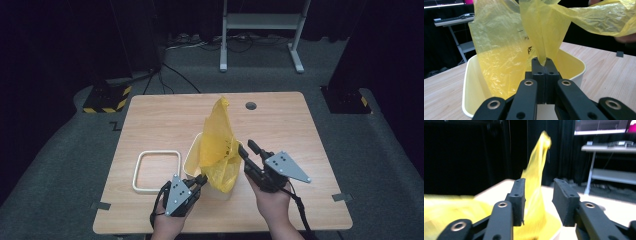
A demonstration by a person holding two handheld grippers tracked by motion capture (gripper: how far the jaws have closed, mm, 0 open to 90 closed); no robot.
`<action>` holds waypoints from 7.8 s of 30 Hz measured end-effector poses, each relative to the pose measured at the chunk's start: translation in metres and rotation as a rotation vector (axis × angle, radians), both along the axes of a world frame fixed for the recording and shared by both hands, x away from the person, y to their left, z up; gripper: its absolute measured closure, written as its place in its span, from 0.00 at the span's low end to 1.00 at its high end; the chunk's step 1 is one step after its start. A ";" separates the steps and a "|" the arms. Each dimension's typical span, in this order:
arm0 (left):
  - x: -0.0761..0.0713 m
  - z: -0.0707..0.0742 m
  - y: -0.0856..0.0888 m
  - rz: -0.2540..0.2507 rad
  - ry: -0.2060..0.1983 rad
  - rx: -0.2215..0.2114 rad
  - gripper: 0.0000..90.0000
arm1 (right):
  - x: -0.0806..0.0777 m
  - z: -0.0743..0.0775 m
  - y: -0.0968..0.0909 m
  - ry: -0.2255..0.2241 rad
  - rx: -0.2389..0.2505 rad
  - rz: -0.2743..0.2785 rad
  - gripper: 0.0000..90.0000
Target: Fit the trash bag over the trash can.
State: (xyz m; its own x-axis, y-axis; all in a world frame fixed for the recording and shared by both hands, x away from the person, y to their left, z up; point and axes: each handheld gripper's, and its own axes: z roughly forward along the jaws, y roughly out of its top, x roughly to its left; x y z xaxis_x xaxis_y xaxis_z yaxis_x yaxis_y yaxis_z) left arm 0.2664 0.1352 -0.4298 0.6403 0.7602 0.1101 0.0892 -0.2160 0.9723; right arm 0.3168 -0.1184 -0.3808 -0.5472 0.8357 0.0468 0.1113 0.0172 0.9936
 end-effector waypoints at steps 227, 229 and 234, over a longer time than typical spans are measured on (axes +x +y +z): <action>0.037 -0.026 0.038 0.215 0.258 -0.147 0.91 | -0.039 -0.062 -0.032 0.058 -0.136 -0.108 0.87; 0.035 -0.026 0.033 0.206 0.257 -0.143 0.90 | -0.044 -0.064 -0.031 0.070 -0.140 -0.087 0.87; 0.022 -0.027 0.017 0.172 0.249 -0.124 0.90 | -0.033 -0.074 -0.032 0.106 -0.164 -0.097 0.88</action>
